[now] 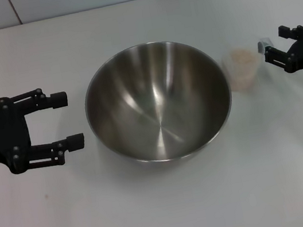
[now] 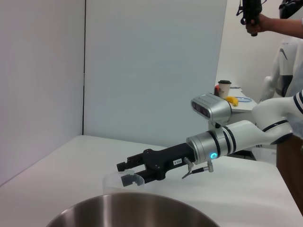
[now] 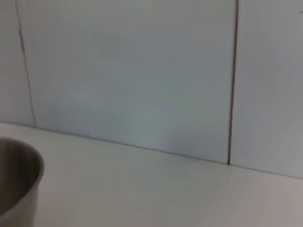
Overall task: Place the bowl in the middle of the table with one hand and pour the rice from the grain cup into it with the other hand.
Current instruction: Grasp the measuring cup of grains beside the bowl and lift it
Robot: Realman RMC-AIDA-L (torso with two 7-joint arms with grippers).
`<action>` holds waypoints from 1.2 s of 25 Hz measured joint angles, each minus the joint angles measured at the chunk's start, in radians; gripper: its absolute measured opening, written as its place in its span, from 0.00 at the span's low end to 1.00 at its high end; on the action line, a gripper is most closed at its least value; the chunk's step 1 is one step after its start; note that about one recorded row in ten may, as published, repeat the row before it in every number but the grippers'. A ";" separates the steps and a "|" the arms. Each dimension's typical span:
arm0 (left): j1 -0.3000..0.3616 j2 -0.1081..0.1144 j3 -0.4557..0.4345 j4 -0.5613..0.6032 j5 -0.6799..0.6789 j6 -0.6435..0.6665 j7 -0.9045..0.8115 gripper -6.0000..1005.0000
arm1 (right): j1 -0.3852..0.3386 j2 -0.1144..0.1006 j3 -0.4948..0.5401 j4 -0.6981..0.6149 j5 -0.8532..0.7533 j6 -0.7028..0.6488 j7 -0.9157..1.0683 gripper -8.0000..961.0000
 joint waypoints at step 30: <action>-0.005 -0.001 -0.012 0.000 0.005 -0.002 -0.010 0.84 | 0.017 0.003 0.010 0.040 0.048 0.000 -0.136 0.02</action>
